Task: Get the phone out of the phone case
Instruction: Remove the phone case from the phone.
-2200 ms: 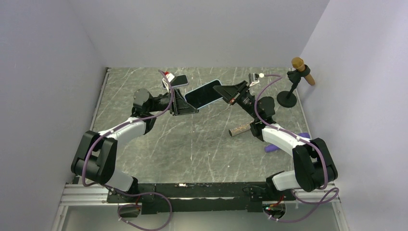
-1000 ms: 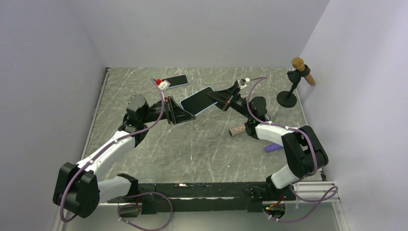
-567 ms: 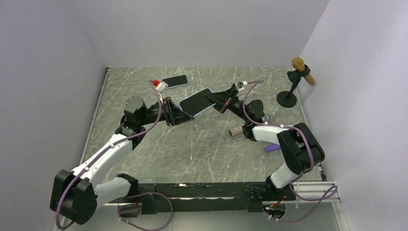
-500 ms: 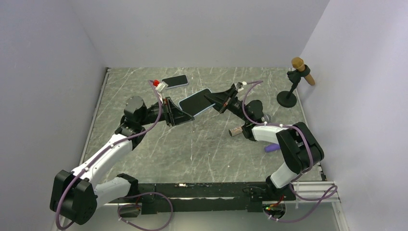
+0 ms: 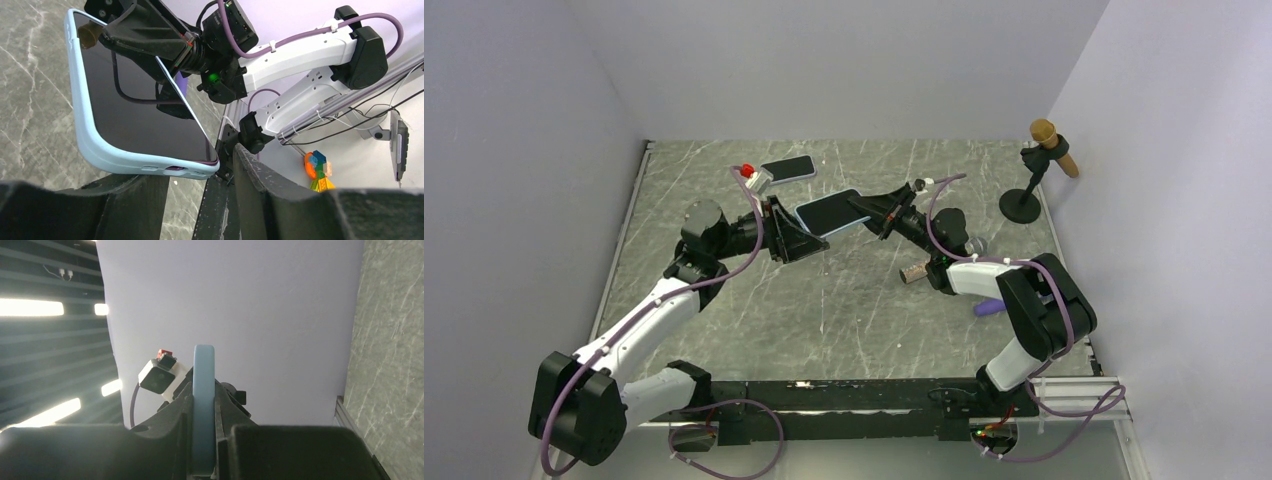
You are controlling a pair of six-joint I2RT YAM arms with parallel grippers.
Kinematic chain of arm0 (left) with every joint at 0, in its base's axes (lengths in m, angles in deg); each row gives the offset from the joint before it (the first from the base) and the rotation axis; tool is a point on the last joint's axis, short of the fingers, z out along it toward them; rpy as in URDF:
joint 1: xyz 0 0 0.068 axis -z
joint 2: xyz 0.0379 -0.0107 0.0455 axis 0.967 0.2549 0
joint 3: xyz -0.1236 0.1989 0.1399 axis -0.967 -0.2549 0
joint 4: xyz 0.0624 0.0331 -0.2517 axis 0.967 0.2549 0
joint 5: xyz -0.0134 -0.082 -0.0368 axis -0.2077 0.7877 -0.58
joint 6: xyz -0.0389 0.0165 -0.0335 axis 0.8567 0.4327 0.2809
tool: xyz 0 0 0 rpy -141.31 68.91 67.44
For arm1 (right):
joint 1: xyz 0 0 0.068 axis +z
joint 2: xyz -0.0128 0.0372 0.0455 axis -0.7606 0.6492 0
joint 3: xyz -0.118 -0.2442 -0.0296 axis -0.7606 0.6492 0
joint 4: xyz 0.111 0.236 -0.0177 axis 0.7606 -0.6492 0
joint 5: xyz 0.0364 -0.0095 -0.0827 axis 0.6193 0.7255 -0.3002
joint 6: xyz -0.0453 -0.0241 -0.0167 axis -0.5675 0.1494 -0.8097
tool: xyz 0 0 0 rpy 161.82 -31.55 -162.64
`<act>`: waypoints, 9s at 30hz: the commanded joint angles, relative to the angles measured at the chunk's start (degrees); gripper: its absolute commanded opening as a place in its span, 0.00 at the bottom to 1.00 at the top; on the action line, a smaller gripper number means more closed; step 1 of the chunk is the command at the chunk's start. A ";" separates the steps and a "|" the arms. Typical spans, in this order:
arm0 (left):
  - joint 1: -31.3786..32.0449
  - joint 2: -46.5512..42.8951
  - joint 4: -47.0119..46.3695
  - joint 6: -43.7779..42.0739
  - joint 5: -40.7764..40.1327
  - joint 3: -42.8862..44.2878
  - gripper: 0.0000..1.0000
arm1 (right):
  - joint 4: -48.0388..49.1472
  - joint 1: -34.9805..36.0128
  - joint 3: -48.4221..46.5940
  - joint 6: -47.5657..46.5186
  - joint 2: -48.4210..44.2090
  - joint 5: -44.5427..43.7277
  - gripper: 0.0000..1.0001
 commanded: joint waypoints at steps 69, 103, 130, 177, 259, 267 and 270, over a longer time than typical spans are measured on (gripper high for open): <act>-2.09 14.74 -20.59 11.73 14.34 6.36 0.99 | -53.43 -18.44 -20.60 -51.46 -21.80 26.09 0.00; 2.22 17.15 -0.36 -0.72 14.49 11.70 0.31 | -53.85 -14.75 -21.08 -52.28 -23.61 29.28 0.00; 2.23 18.17 7.96 -4.28 11.75 13.28 0.38 | -55.84 -12.90 -21.44 -54.16 -24.86 28.33 0.00; 1.64 26.66 -68.13 43.82 23.19 6.99 0.00 | 15.06 -3.32 -17.17 3.73 -3.51 42.55 0.00; 6.63 2.31 -18.26 11.96 11.76 -1.96 0.65 | -15.28 -8.10 -22.23 -18.67 -8.50 36.81 0.00; 6.66 3.81 -18.96 11.19 11.79 0.03 0.50 | -16.65 -7.96 -22.08 -19.56 -8.75 37.12 0.00; 6.93 4.39 -21.01 12.33 12.06 0.01 0.46 | -16.86 -8.01 -22.36 -19.17 -8.40 36.89 0.00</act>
